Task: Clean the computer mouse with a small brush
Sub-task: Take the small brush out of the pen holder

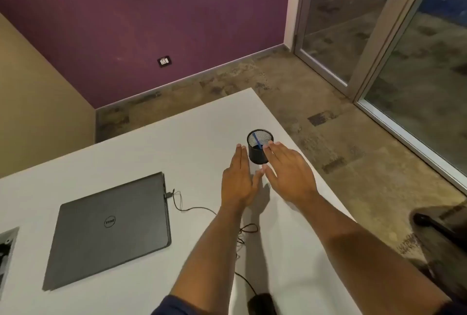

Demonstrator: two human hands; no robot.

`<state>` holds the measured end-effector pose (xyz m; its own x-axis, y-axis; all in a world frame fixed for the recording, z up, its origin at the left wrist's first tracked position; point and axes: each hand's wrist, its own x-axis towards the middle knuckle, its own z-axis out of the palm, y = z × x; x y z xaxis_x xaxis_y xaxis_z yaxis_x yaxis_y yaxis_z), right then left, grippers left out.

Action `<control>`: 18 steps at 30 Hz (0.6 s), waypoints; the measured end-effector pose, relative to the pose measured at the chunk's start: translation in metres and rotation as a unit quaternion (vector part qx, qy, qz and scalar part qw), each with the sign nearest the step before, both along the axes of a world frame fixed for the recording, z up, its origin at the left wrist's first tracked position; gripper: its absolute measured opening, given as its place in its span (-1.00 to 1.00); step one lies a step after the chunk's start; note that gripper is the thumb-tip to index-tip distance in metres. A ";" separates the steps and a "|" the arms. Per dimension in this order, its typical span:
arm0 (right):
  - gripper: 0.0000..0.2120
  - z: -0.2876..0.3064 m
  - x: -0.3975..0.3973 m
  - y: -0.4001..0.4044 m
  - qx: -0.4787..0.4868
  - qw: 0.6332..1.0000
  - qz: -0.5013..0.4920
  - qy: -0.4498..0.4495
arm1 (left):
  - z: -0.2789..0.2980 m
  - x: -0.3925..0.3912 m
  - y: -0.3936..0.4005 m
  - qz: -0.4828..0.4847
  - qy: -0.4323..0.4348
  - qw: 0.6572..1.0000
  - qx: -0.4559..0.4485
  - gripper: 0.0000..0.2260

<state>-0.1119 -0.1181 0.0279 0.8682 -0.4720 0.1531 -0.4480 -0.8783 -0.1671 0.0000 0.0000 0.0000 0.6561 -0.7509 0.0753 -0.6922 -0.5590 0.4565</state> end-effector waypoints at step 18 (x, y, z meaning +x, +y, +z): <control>-0.54 -0.018 0.076 -0.053 0.079 0.996 -0.010 0.036 | -0.039 0.032 -0.088 0.117 0.113 0.985 -0.057 -0.17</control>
<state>-0.0362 -0.1714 0.0097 0.8645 -0.5024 0.0139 -0.4806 -0.8344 -0.2698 0.0318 -0.0876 -0.0386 0.8193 -0.5730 -0.0178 -0.4242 -0.6268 0.6536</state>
